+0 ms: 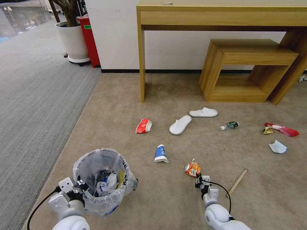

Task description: Pick up the trash bin and place the garbage on the floor into it.

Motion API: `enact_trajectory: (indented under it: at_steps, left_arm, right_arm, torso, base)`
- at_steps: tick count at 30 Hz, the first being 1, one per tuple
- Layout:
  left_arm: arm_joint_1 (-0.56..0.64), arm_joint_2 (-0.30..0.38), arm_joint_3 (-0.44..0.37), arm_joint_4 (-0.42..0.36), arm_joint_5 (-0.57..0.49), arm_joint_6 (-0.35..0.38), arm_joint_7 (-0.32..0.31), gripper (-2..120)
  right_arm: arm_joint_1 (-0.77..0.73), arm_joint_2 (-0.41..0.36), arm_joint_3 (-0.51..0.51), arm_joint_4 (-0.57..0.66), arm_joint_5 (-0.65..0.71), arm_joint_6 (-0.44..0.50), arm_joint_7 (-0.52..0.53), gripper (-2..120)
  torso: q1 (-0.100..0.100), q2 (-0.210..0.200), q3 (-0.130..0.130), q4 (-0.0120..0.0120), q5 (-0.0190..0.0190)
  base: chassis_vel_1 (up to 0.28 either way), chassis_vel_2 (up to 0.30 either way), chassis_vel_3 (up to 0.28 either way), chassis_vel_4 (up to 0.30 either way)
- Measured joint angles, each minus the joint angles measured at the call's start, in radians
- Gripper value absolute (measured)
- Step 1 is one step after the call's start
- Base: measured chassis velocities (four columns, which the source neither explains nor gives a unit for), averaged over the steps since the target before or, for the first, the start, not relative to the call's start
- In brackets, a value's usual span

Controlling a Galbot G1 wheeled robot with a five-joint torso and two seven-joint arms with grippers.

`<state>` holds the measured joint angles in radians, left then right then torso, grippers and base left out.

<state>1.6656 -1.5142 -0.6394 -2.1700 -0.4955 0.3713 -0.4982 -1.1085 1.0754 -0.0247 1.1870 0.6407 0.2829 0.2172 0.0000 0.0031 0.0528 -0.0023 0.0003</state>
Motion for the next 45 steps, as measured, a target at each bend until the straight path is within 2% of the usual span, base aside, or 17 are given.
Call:
enact_trajectory:
  at_steps: [5, 6, 9, 11, 12, 13, 14, 17, 22, 25, 31, 33, 34, 36, 37, 40, 45]
  left_arm:
    - [0.0, -0.005, 0.001, 0.003, 0.004, -0.001, 0.0, 1]
    - [0.0, -0.005, 0.001, 0.003, 0.004, -0.001, 0.0, 1]
    - [0.0, -0.01, 0.005, 0.005, 0.011, -0.001, 0.0, 1]
    - [0.001, -0.011, 0.005, 0.005, 0.012, -0.001, 0.0, 1]
    - [0.002, -0.014, 0.007, 0.007, 0.017, -0.001, 0.0, 1]
    - [0.002, -0.016, 0.008, 0.007, 0.02, -0.001, 0.0, 1]
    - [0.002, -0.016, 0.008, 0.007, 0.02, -0.001, 0.0, 1]
    - [0.005, -0.022, 0.013, 0.005, 0.029, -0.001, 0.001, 1]
    - [0.008, -0.03, 0.018, -0.002, 0.038, -0.001, 0.003, 1]
    - [0.011, -0.04, 0.022, -0.008, 0.049, 0.001, 0.004, 1]
    - [0.01, -0.054, 0.029, -0.013, 0.063, 0.004, 0.006, 1]
    - [0.01, -0.065, 0.037, -0.018, 0.075, 0.005, 0.009, 1]
    - [0.01, -0.065, 0.037, -0.018, 0.075, 0.005, 0.009, 1]
    - [0.013, -0.077, 0.048, -0.024, 0.089, 0.006, 0.014, 1]
    - [0.013, -0.077, 0.048, -0.024, 0.089, 0.006, 0.014, 1]
    - [0.015, -0.09, 0.059, -0.035, 0.105, 0.006, 0.02, 1]
    - [0.018, -0.094, 0.064, -0.053, 0.118, 0.006, 0.024, 1]
  right_arm:
    - [-0.036, -0.056, 0.029, 0.085, 0.013, 0.117, -0.161, 11]
    - [-0.036, -0.056, 0.029, 0.085, 0.013, 0.117, -0.161, 11]
    - [-0.063, -0.1, 0.036, 0.169, 0.05, 0.197, -0.298, 11]
    - [-0.065, -0.103, 0.036, 0.174, 0.054, 0.201, -0.307, 11]
    - [-0.086, -0.135, 0.036, 0.25, 0.106, 0.239, -0.407, 11]
    - [-0.092, -0.147, 0.036, 0.281, 0.124, 0.25, -0.444, 11]
    - [-0.092, -0.147, 0.036, 0.281, 0.124, 0.25, -0.444, 11]
    - [-0.097, -0.201, 0.037, 0.427, 0.194, 0.271, -0.576, 11]
    - [-0.067, -0.259, 0.013, 0.564, 0.247, 0.27, -0.653, 11]
    - [-0.011, -0.337, -0.037, 0.663, 0.288, 0.258, -0.711, 11]
    - [0.083, -0.453, -0.133, 0.727, 0.322, 0.242, -0.755, 11]
    - [0.157, -0.513, -0.216, 0.741, 0.34, 0.235, -0.757, 11]
    - [0.157, -0.513, -0.216, 0.741, 0.34, 0.235, -0.757, 11]
    - [0.243, -0.552, -0.301, 0.75, 0.35, 0.224, -0.741, 11]
    - [0.243, -0.552, -0.301, 0.75, 0.35, 0.224, -0.741, 11]
    - [0.392, -0.577, -0.434, 0.76, 0.362, 0.202, -0.685, 11]
    - [0.497, -0.559, -0.553, 0.756, 0.36, 0.163, -0.594, 11]
  torso:
    - [0.0, 0.0, 0.0, 0.0, -0.0002]
    - [0.0, 0.0, 0.0, 0.0, -0.0002]
    - [0.0, 0.0, 0.0, -0.0001, -0.0002]
    - [0.0, 0.0, 0.0, -0.0001, -0.0002]
    - [0.0, 0.0, 0.0, 0.0, -0.0003]
    - [0.0, 0.0, 0.0, -0.0001, -0.0003]
    - [0.0, 0.0, 0.0, -0.0001, -0.0003]
    - [0.0, 0.0, 0.0, 0.0, -0.0003]
    - [0.0, 0.0, 0.0, 0.0, -0.0003]
    - [0.0, 0.0, 0.0, 0.0001, -0.0001]
    - [0.0, 0.0, 0.0, 0.0, -0.0002]
    - [0.0, 0.0, 0.0, 0.0, -0.0003]
    - [0.0, 0.0, 0.0, 0.0, -0.0003]
    - [0.0, 0.0, 0.0, -0.0002, -0.0002]
    - [0.0, 0.0, 0.0, -0.0002, -0.0002]
    - [0.0, 0.0, 0.0, 0.0001, -0.0003]
    - [0.0, 0.0, 0.0, 0.0001, -0.0003]
  base:
    - [0.0, 0.0, 0.0, 0.0]
    - [0.0, 0.0, 0.0, 0.0]
    - [0.0, 0.0, 0.0, 0.0]
    - [0.0, 0.0, 0.0, 0.0]
    - [0.0, 0.0, 0.0, 0.0]
    - [0.0, 0.0, 0.0, 0.0]
    - [0.0, 0.0, 0.0, 0.0]
    - [0.0, 0.0, 0.0, 0.0]
    - [0.0, 0.0, 0.0, 0.0]
    - [0.0, 0.0, 0.0, 0.0]
    - [0.0, 0.0, 0.0, 0.0]
    - [0.0, 0.0, 0.0, 0.0]
    - [0.0, 0.0, 0.0, 0.0]
    - [0.0, 0.0, 0.0, 0.0]
    - [0.0, 0.0, 0.0, 0.0]
    - [0.0, 0.0, 0.0, 0.0]
    - [0.0, 0.0, 0.0, 0.0]
